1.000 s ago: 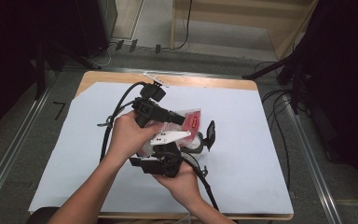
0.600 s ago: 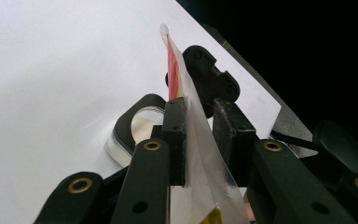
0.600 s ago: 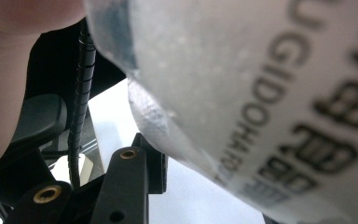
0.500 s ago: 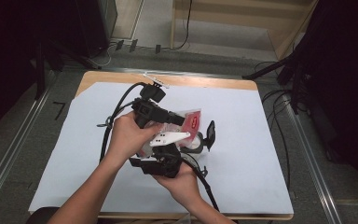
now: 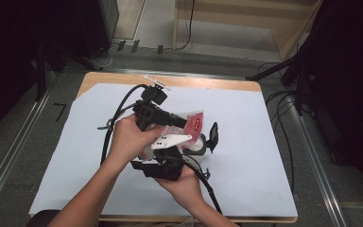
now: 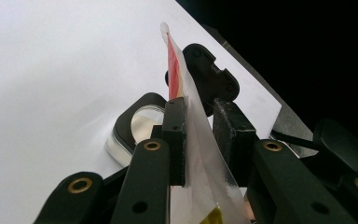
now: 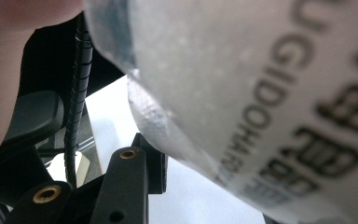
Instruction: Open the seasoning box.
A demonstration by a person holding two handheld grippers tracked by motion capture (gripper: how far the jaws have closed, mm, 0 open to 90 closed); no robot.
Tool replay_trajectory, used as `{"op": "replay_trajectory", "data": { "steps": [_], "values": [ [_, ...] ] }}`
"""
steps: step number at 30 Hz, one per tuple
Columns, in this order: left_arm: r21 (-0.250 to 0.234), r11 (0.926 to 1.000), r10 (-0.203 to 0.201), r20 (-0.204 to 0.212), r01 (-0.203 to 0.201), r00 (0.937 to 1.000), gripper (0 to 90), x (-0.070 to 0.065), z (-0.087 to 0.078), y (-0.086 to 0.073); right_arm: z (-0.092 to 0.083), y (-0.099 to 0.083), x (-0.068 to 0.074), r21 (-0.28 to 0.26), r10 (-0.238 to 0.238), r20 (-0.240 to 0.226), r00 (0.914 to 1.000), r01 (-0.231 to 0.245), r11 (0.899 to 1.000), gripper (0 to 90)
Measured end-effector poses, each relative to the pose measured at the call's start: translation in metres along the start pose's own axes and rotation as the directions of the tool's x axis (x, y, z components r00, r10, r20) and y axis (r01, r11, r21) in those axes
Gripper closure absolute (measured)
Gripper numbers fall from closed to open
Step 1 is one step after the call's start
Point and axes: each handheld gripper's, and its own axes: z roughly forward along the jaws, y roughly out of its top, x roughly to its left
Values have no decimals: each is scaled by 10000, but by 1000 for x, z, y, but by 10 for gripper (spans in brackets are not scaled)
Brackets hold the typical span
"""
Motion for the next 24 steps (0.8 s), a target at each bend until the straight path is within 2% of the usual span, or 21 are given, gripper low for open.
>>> {"op": "replay_trajectory", "data": {
  "steps": [12,13,16,24],
  "values": [
    [231,9997,95,-40,-94,9999,751,-2,-1,-1,1,-3,3,-136,-135,33,9999,136,9998,600],
    [265,9996,7,-15,-7,10000,750,-2,-1,-2,2,-3,3,-135,-161,38,9999,161,9998,600],
    [400,9991,140,-45,-138,9999,751,-2,-2,-3,3,-5,4,-202,-271,144,9995,274,9994,601],
    [567,9984,59,-68,-55,10000,766,-3,-5,-6,7,-11,7,-387,-540,373,9978,555,9977,593]
  ]
}}
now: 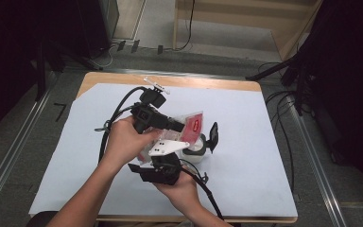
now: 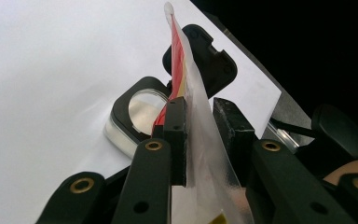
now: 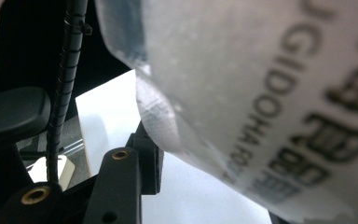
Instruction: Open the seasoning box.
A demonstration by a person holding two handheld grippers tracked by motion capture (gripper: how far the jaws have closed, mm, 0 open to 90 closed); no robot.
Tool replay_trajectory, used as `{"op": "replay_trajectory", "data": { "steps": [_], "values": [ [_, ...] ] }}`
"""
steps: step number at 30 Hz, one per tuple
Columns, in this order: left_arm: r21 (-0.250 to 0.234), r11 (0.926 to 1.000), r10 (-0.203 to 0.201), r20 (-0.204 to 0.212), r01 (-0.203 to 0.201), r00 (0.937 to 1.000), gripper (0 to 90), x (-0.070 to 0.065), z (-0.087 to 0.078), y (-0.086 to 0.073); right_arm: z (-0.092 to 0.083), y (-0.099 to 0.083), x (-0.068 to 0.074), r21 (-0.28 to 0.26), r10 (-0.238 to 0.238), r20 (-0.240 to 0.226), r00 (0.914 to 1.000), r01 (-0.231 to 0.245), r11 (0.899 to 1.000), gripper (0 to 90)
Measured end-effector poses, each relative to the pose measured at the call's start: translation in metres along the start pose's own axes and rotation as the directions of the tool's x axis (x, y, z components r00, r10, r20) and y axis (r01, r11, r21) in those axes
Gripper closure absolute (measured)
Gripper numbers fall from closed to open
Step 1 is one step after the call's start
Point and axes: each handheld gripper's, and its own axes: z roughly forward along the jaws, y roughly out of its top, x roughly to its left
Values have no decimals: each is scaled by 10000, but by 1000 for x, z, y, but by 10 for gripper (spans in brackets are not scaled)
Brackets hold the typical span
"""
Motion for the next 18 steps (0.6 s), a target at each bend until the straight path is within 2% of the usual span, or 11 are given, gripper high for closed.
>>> {"op": "replay_trajectory", "data": {
  "steps": [9,18],
  "values": [
    [296,9995,77,-17,-77,10000,762,2,-3,-4,3,-5,2,181,-328,39,9995,327,9993,599],
    [559,9984,-22,75,17,10000,753,0,-4,-6,5,-11,4,-20,-689,134,9975,690,9976,604]
  ]
}}
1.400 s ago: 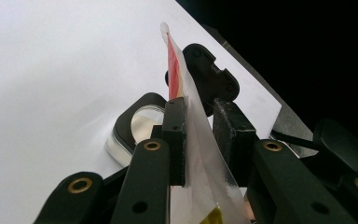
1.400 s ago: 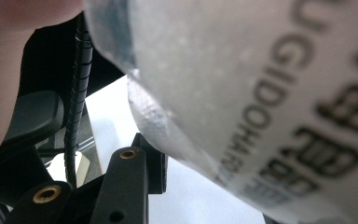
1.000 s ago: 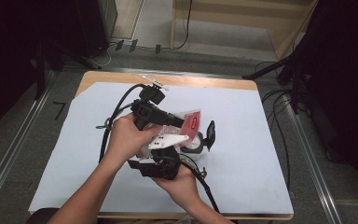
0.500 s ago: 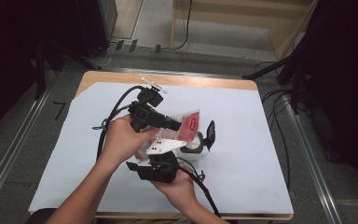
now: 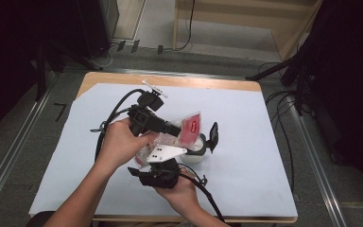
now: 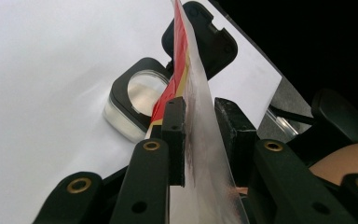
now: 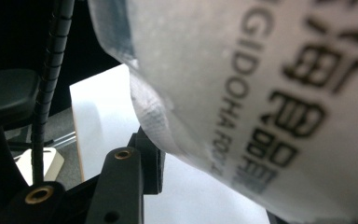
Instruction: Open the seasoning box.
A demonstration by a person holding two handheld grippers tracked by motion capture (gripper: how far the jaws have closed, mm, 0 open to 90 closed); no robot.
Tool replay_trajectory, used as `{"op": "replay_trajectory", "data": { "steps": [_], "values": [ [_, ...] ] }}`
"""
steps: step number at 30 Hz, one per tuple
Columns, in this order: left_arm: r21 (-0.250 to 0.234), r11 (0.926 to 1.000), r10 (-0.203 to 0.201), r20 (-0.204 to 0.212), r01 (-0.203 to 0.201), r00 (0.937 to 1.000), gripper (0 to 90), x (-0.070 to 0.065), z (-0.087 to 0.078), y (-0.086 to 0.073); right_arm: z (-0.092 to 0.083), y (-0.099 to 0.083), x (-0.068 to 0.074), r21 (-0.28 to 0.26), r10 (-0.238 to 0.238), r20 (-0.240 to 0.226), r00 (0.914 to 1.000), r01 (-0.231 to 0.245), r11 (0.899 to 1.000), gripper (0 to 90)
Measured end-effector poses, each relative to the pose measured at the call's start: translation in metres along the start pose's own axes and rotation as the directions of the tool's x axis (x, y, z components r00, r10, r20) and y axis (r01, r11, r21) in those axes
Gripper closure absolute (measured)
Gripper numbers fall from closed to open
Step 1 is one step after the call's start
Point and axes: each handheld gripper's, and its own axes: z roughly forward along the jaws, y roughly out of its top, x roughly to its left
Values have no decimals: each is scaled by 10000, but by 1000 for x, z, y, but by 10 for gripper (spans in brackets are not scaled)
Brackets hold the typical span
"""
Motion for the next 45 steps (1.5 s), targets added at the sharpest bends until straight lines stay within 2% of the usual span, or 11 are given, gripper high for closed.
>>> {"op": "replay_trajectory", "data": {
  "steps": [9,11,26,34,37,38,42,45],
  "values": [
    [493,9987,-117,7,117,9999,754,4,3,-4,7,-9,3,318,-117,-56,9999,119,9994,602],
    [498,9987,-136,13,135,9999,754,5,4,-4,8,-11,4,391,-279,-6,9996,279,9988,604],
    [760,9966,-321,199,305,9993,751,13,10,-5,12,-18,1,612,-496,-221,9985,508,9968,614],
    [894,9959,-178,107,168,9998,749,16,12,-6,16,-24,0,768,-628,-260,9977,646,9949,608],
    [874,9961,-140,106,130,9998,743,16,15,-5,17,-28,-4,957,-485,-150,9987,497,9942,602],
    [972,9953,4,82,-12,10000,746,16,16,-5,17,-29,-5,984,-401,-109,9991,409,9943,600],
    [1048,9944,158,-64,-150,9999,766,15,20,-4,18,-33,-11,1070,-257,37,9997,251,9939,596],
    [1055,9940,285,-107,-272,9995,816,15,20,-5,18,-34,-12,1109,-304,38,9995,298,9934,596]
  ]
}}
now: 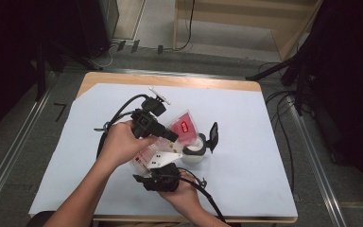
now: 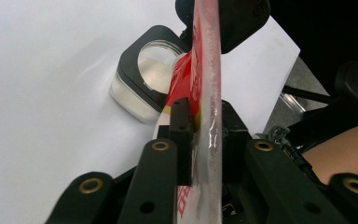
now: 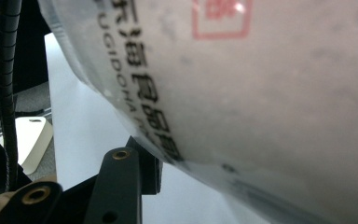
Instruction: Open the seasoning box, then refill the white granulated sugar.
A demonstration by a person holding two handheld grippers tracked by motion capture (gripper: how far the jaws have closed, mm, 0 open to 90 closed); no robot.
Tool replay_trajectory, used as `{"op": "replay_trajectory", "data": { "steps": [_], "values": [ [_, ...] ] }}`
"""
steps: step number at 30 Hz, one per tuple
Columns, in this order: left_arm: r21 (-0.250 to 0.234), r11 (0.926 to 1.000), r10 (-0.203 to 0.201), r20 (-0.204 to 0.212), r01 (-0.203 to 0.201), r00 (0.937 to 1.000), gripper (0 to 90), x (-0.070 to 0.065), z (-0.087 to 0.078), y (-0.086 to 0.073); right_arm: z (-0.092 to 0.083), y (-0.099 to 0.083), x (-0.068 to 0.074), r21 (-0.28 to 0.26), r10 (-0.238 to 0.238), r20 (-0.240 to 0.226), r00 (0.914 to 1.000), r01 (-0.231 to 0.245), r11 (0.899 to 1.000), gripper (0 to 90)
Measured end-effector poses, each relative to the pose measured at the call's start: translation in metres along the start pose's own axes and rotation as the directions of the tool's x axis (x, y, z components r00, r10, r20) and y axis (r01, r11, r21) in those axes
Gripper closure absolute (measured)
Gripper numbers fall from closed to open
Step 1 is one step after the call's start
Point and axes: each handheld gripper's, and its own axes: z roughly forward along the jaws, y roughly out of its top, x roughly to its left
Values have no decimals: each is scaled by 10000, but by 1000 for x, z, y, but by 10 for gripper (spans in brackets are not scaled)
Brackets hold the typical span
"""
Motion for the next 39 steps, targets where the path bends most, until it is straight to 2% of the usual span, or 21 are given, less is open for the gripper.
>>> {"op": "replay_trajectory", "data": {
  "steps": [2,7,12,15,19,28,35,39],
  "values": [
    [-92,9999,-62,20,62,10000,822,1,0,-1,0,0,0,27,-17,-5,10000,17,10000,596],
    [-199,9998,100,72,-98,9999,839,1,-3,-2,-1,1,0,77,-122,49,9999,122,9999,597],
    [-706,9973,207,140,-196,9997,845,2,-12,-6,-3,4,-1,-41,-147,93,9998,148,9999,598],
    [-889,9957,264,158,-249,9995,847,4,-19,-8,-4,4,-3,-117,-38,146,9999,39,9999,599],
    [-1164,9931,146,212,-120,9997,849,6,-26,-12,-5,5,-6,-252,44,117,9999,-41,9997,596],
    [-1516,9884,17,275,25,9996,856,11,-36,-16,-9,6,-14,-467,666,-2,9978,-666,9967,578],
    [-1805,9836,-15,241,59,9997,854,14,-48,-20,-15,6,-23,-657,894,220,9958,-878,9940,566],
    [-1875,9823,37,297,20,9996,854,18,-55,-22,-17,7,-26,-747,815,381,9959,-785,9941,555]
  ]
}}
